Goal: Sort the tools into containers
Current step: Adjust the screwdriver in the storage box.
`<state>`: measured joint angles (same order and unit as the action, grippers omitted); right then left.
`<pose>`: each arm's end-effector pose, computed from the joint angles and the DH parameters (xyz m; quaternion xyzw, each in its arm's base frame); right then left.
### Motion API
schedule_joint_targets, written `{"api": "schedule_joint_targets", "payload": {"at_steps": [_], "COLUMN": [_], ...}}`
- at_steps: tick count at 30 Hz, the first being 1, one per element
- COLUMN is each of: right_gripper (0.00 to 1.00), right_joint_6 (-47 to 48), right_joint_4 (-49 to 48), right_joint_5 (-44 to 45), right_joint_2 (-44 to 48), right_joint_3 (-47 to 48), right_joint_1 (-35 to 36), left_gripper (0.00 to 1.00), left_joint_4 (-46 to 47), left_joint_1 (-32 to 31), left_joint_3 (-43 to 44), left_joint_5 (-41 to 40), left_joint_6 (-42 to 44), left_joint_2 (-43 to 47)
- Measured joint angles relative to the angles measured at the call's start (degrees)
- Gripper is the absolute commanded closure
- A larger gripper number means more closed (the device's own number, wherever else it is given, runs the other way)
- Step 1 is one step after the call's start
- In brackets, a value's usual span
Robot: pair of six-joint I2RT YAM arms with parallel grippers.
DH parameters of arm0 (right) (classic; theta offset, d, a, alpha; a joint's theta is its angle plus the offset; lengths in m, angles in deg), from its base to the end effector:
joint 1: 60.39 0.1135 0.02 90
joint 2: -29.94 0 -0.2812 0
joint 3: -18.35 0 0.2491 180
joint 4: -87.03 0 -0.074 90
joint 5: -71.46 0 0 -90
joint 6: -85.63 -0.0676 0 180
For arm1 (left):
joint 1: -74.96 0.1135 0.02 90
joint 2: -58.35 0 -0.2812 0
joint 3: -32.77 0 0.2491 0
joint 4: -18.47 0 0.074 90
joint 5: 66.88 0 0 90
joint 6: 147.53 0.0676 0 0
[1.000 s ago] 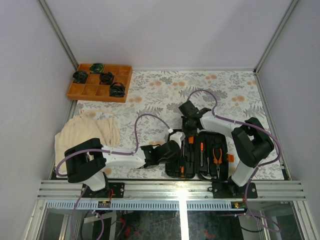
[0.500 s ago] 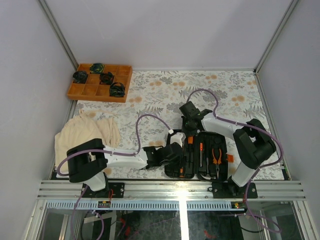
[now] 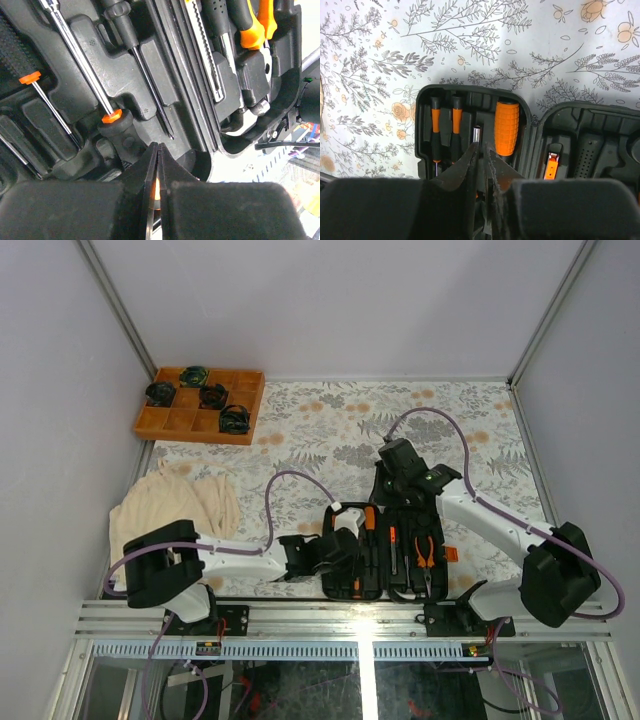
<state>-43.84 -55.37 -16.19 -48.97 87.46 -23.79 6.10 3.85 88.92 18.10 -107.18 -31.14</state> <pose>0.2483 0.1809 0.2429 0.0308 0.9310 0.2087 0.2978 0.1106 -0.3049 0.1566 0.1561 0.9122 -0.3073 0.2214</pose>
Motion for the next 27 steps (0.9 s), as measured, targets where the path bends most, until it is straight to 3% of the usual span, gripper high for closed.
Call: {"api": "schedule_joint_targets", "payload": {"at_steps": [6, 13, 21, 27], "right_gripper": [0.86, 0.82, 0.80, 0.77], "right_joint_6": [-0.63, -1.05, -1.07, -0.96], "right_joint_4": [-0.39, -0.26, -0.35, -0.31], "right_joint_5": [-1.62, -1.97, -1.79, -1.44], "right_joint_2": [-0.81, -0.85, -0.85, -0.79], "right_joint_3": [-2.14, -3.98, -4.04, -4.04], "right_joint_1": [0.02, 0.02, 0.02, 0.02], "left_gripper": [1.00, 0.91, 0.67, 0.62], "left_joint_4": [1.29, -1.92, -4.74, -7.98], "left_joint_1": [0.00, 0.39, 3.10, 3.72], "left_joint_3": [-2.21, -2.49, -1.75, -1.73], "left_joint_5": [0.11, -0.57, 1.68, 2.71], "left_joint_6": [0.57, 2.86, 6.69, 8.02], "left_joint_2": [1.97, 4.59, 6.23, 10.21]}}
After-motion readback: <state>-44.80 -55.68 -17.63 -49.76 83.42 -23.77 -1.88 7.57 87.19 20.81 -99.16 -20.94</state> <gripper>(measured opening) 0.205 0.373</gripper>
